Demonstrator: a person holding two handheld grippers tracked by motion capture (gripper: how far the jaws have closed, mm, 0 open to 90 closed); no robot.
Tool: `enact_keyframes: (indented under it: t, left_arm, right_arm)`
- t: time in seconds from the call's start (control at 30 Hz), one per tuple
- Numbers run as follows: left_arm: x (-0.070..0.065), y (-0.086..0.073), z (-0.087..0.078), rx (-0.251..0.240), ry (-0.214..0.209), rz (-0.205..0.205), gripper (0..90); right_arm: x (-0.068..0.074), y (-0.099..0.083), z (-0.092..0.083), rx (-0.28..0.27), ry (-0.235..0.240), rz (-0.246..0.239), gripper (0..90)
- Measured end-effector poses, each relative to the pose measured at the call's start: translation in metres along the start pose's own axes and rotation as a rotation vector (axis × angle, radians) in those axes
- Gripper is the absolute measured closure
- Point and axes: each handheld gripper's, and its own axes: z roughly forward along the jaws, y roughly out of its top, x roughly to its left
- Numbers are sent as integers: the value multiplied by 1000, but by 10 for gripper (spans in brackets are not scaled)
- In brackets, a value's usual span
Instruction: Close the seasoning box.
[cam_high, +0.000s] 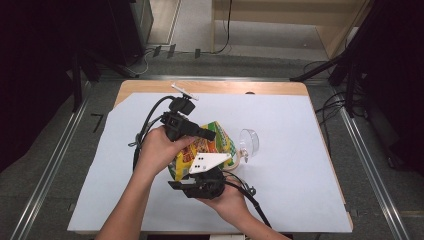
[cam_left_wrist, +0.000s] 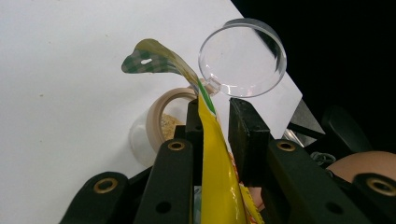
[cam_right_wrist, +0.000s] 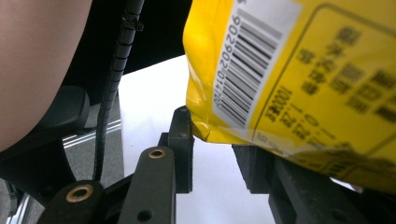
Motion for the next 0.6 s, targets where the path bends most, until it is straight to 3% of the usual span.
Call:
enact_keyframes:
  t: [0.3,0.37,0.53,0.6]
  left_arm:
    - [-2,-1,-1,3,3,31,745]
    - [-5,-2,0,3,22,84,694]
    - [-4,-2,-1,3,28,34,722]
    - [-1,-1,-2,10,10,-8,747]
  right_arm:
    - [2,0,-1,-1,-10,-20,706]
    - [1,0,-1,-4,-10,-13,705]
    - [2,0,-2,-4,-7,-8,703]
    - [4,0,-2,-9,-3,-17,702]
